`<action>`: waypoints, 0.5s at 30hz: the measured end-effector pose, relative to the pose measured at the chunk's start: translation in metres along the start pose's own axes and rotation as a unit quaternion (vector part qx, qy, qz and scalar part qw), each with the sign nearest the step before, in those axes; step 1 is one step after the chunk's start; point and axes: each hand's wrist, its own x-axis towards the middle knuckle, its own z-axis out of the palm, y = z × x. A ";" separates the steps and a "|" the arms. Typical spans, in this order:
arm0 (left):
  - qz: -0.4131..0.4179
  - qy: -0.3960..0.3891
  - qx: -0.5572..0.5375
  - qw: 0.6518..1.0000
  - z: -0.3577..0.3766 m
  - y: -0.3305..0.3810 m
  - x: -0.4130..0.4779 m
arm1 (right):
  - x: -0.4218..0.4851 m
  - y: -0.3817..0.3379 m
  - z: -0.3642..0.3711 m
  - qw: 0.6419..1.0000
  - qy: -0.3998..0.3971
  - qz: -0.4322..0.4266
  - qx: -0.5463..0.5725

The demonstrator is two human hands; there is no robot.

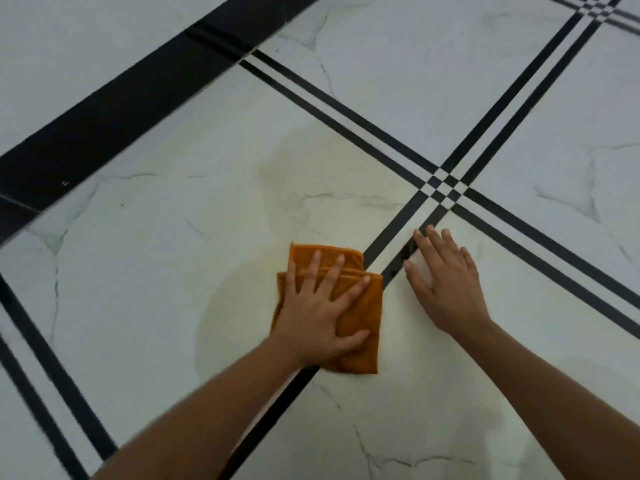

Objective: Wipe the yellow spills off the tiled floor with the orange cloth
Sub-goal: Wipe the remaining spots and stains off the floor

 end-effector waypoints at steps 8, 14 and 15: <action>-0.088 0.018 -0.018 0.996 -0.007 0.020 0.076 | 0.000 0.047 -0.008 0.998 0.026 0.044 0.023; 0.045 0.007 0.031 0.998 -0.005 0.030 0.089 | -0.010 0.074 -0.026 1.000 -0.022 0.010 -0.020; -0.038 0.016 0.008 0.999 -0.006 0.036 0.091 | -0.014 0.077 -0.028 0.999 -0.033 -0.005 -0.030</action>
